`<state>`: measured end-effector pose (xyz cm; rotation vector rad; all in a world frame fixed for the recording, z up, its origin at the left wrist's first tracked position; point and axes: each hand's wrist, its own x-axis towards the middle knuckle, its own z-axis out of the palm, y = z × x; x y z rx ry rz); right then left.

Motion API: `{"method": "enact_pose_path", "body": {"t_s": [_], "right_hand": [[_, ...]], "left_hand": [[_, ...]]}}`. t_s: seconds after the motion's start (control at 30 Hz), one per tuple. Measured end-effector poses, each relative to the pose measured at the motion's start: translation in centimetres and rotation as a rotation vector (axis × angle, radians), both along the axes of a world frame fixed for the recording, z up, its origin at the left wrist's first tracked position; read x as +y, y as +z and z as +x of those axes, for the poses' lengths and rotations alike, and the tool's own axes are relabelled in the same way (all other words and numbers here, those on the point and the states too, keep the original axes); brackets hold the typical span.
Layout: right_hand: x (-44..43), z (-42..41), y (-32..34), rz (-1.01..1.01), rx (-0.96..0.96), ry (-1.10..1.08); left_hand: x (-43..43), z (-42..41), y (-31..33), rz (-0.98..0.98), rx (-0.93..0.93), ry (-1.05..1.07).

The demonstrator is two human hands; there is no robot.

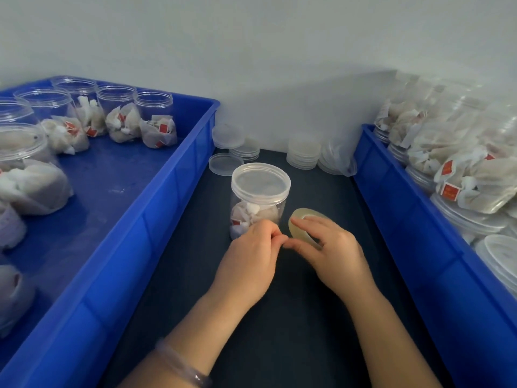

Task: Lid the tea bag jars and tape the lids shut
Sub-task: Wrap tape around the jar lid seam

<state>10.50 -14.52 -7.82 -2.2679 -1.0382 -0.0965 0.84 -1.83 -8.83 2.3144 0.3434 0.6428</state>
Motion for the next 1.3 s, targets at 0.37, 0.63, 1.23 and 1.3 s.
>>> {"method": "enact_pose_path", "body": {"t_s": [0.37,0.63,1.23,1.3], "right_hand": [[0.0,-0.4,5.5,-0.088,-0.241,0.043],[2.1,1.1,7.1,-0.303,-0.158,0.042],[3.3,1.2,6.0,-0.238,-0.241,0.032],[3.4,1.1,5.9,-0.239,-0.245,0.012]], "left_hand": [[-0.1,-0.6,3.3,0.145,-0.298,0.067],[4.0,1.6,2.1,-0.175,-0.168,-0.010],[4.7,2.8,0.7,-0.249,-0.386,0.034],[4.7,2.8,0.7,-0.248,-0.367,0.018]]}}
